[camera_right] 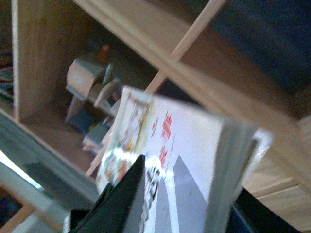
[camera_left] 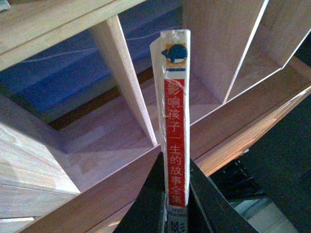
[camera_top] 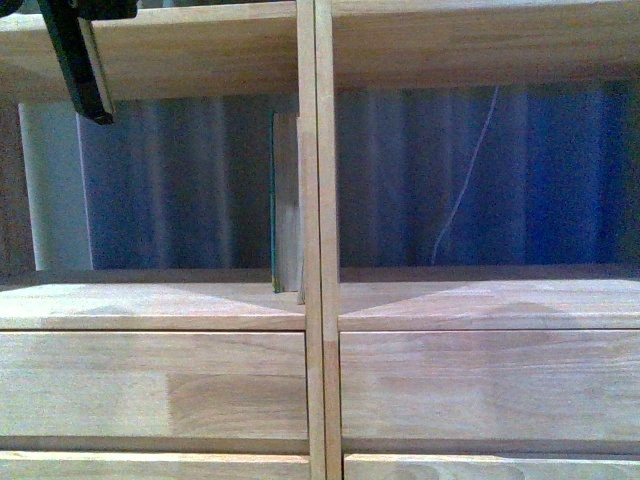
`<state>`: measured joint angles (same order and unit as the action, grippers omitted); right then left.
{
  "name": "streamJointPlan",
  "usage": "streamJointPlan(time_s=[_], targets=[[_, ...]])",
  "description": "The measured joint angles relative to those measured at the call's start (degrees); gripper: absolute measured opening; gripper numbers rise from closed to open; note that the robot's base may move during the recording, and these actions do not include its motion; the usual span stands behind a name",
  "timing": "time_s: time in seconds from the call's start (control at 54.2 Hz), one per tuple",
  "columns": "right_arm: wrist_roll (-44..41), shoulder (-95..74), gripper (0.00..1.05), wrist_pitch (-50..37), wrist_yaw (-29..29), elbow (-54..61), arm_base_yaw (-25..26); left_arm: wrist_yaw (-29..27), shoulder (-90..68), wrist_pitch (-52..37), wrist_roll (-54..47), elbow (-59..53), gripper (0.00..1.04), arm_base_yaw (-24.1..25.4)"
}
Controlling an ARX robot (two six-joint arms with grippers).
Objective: Organize books on shelf
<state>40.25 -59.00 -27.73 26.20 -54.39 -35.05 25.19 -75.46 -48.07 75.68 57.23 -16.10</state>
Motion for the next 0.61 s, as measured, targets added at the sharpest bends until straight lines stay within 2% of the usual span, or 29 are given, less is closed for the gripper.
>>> streamJointPlan(time_s=[0.111,0.203,0.314,0.461,0.609], targets=[[-12.37,2.69,0.65,-4.09,4.24,3.76,5.38,1.97,0.00,2.32,-2.95,1.29,0.07,2.12],[-24.76,5.29,0.82,-6.32,3.96,7.63,12.83,4.26,0.11,5.88,-6.67,3.82,0.07,4.90],[-33.05,6.78,0.98,-7.76,1.97,11.13,20.68,6.69,0.92,9.38,-12.11,5.99,0.07,8.20],[-39.43,7.91,0.98,-9.99,-0.37,16.04,29.68,7.96,3.43,17.05,-23.76,7.82,0.07,11.67],[-40.65,9.81,0.98,-10.95,-1.51,20.48,34.77,7.76,5.66,24.70,-39.78,8.15,0.07,14.51]])
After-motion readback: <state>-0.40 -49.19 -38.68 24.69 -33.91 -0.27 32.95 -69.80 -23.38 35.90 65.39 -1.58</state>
